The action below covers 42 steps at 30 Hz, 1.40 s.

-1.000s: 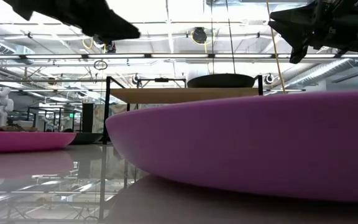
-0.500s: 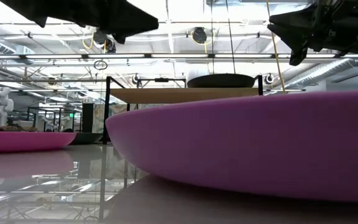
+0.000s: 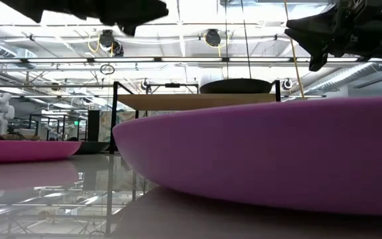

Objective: Place and stack plates onto a shelf
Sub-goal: Stack the light brown plate on top of the black plate on the shelf

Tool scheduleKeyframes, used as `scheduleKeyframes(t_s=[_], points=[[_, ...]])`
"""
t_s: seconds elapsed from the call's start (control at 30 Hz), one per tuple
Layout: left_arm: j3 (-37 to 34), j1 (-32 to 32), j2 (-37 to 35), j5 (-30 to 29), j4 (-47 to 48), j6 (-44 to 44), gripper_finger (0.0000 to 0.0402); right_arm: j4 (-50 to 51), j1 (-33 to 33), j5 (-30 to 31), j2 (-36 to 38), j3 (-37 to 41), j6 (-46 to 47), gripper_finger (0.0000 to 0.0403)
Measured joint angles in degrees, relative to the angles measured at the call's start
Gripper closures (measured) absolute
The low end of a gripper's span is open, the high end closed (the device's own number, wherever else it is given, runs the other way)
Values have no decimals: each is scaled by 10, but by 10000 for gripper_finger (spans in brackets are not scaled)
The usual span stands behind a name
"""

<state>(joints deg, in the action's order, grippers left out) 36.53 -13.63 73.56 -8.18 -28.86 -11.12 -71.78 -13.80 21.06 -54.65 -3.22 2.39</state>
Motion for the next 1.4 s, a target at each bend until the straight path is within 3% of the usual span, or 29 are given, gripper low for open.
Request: scheduleKeyframes(t_s=[0.13, 0.37, 0.73, 0.97, 1.4], points=[[36, -31, 32, -7, 37, -49, 305, 1, 0, 1, 0, 0, -19, 321], [87, -42, 115, -9, 156, -49, 305, 1, 3, 1, 0, 0, -20, 321], [145, -40, 273, -9, 184, -122, 305, 0, 3, 1, 0, 0, -27, 321], [209, -40, 292, -9, 315, -107, 305, 0, 3, 1, 0, 0, -29, 321], [212, -37, 292, -9, 359, -97, 305, 0, 3, 1, 0, 0, -31, 321]])
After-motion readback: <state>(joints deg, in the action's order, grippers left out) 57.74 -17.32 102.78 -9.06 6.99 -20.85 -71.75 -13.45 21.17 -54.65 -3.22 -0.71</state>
